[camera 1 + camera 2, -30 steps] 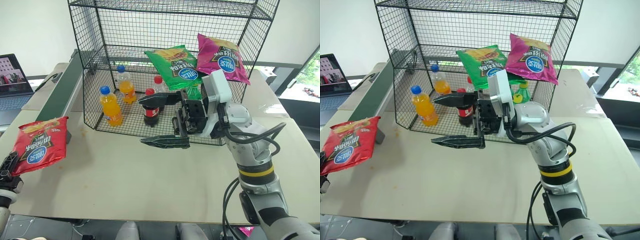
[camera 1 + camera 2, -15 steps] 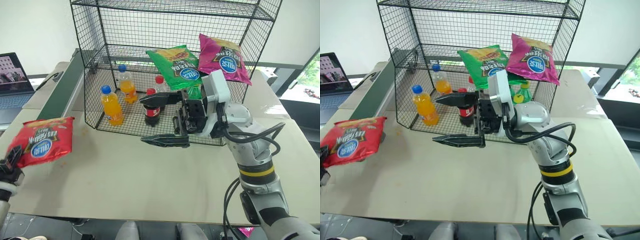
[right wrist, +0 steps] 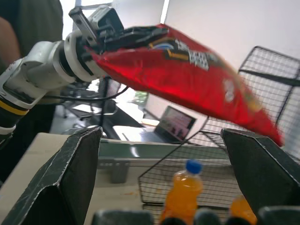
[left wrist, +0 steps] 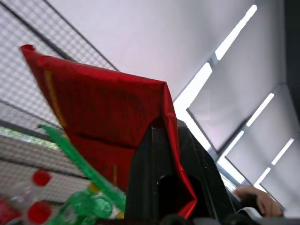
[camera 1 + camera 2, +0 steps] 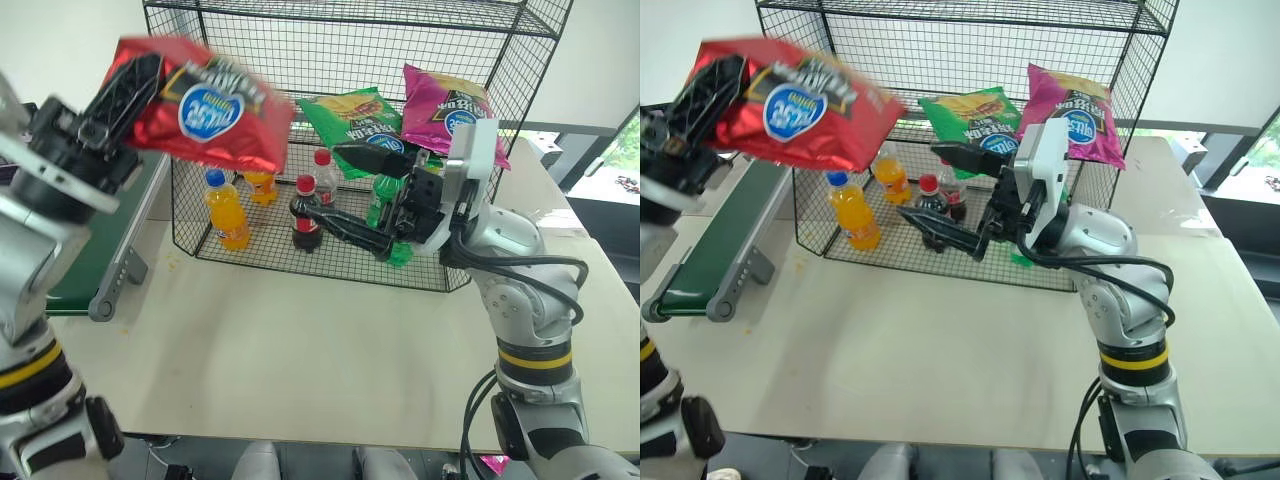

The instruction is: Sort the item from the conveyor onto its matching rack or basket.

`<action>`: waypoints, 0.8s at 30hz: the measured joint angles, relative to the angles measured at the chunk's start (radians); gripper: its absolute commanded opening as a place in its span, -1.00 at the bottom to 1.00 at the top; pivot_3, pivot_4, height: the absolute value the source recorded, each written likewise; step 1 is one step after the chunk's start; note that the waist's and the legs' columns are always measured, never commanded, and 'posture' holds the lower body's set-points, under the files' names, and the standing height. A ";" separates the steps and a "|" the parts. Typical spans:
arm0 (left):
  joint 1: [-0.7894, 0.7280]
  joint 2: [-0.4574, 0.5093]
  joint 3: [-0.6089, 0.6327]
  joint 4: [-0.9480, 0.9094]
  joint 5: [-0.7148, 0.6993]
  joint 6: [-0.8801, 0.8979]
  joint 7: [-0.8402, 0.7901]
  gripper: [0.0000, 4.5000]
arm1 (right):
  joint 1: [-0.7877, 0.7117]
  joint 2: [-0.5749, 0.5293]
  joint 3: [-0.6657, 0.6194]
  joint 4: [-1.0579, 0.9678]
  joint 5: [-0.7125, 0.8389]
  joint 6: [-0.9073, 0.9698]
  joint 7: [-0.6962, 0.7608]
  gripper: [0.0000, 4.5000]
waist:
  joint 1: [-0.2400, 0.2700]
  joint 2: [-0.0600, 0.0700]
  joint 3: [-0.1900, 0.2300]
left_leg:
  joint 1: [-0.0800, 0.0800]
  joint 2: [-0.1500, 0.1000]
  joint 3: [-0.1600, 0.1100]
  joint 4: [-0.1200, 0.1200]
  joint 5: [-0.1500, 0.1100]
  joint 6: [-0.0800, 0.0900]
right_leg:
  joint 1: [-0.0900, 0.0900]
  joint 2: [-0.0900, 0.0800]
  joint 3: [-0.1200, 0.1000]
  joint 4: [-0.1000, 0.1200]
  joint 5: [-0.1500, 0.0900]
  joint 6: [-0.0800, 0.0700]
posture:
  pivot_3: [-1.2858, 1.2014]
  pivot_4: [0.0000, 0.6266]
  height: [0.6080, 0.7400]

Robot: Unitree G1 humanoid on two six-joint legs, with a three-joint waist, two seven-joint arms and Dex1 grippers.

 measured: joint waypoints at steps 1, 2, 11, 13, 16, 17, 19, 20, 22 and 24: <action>-0.033 0.004 -0.031 0.048 0.001 0.005 -0.014 -0.98 | 0.009 -0.003 -0.005 -0.014 -0.002 0.000 -0.020 1.00 | 0.000 0.001 0.000 | 0.000 0.000 0.000 0.000 0.000 0.000 | 0.000 0.000 0.000 0.000 0.000 0.000 | 0.03 -0.52 1.00; -0.056 0.006 -0.050 0.088 0.006 0.009 -0.026 -0.98 | 0.017 -0.004 -0.006 -0.025 -0.003 0.001 -0.035 1.00 | 0.000 0.002 0.000 | 0.000 0.000 0.000 0.000 0.000 0.000 | 0.000 0.000 0.000 0.000 0.000 0.000 | 0.03 -0.52 1.00; -0.155 -0.072 -0.104 0.505 0.207 0.044 -0.212 -0.98 | 0.033 -0.027 -0.016 -0.102 -0.019 0.018 -0.146 1.00 | 0.004 0.003 0.001 | -0.001 0.000 -0.001 0.001 0.001 -0.002 | 0.000 0.000 -0.001 0.000 0.000 0.000 | 0.03 -0.52 1.00; -0.163 -0.095 -0.102 0.578 0.253 0.043 -0.217 -0.98 | 0.031 -0.029 -0.017 -0.106 -0.020 0.021 -0.163 1.00 | 0.006 0.003 0.001 | -0.001 0.000 -0.001 0.001 0.001 -0.002 | 0.000 0.000 -0.001 0.000 0.000 0.000 | 0.03 -0.52 1.00; -0.182 -0.113 -0.083 0.642 0.293 0.045 -0.213 -0.98 | 0.016 -0.029 -0.017 -0.108 -0.022 0.021 -0.188 1.00 | 0.007 0.003 0.001 | -0.002 0.000 -0.002 0.002 0.001 -0.002 | 0.000 0.000 -0.002 0.000 0.000 0.001 | 0.03 -0.52 1.00; -0.193 -0.120 -0.074 0.644 0.295 0.047 -0.213 -0.98 | 0.009 -0.028 -0.017 -0.108 -0.022 0.021 -0.196 1.00 | 0.007 0.003 0.001 | -0.003 0.000 -0.002 0.001 0.001 -0.002 | 0.000 0.000 -0.002 0.000 0.000 0.001 | 0.03 -0.52 1.00; -0.221 -0.132 -0.062 0.641 0.295 0.059 -0.214 -0.98 | -0.009 -0.022 -0.016 -0.107 -0.022 0.021 -0.208 1.00 | 0.007 0.003 0.001 | -0.003 0.000 -0.003 0.001 0.001 -0.002 | 0.000 0.000 -0.003 0.000 0.000 0.001 | 0.03 -0.52 1.00; -0.234 -0.137 -0.059 0.639 0.295 0.064 -0.214 -0.98 | -0.015 -0.022 -0.016 -0.107 -0.023 0.021 -0.212 1.00 | 0.007 0.003 0.001 | -0.003 0.000 -0.003 0.001 0.001 -0.002 | 0.000 0.000 -0.003 0.000 0.000 0.001 | 0.03 -0.52 1.00; -0.268 -0.166 -0.050 0.635 0.295 0.071 -0.217 -0.98 | -0.021 -0.014 -0.015 -0.106 -0.026 0.020 -0.221 1.00 | 0.008 0.003 0.001 | -0.003 0.000 -0.003 0.002 0.001 -0.002 | 0.000 0.000 -0.003 0.000 0.000 0.001 | 0.03 -0.52 1.00; -0.298 -0.185 -0.050 0.619 0.293 0.086 -0.224 -0.98 | -0.021 -0.008 -0.006 -0.105 -0.029 0.020 -0.225 1.00 | 0.007 0.003 0.001 | -0.004 -0.001 -0.003 0.002 0.001 -0.002 | 0.000 0.000 -0.003 0.000 0.000 0.001 | 0.03 -0.52 1.00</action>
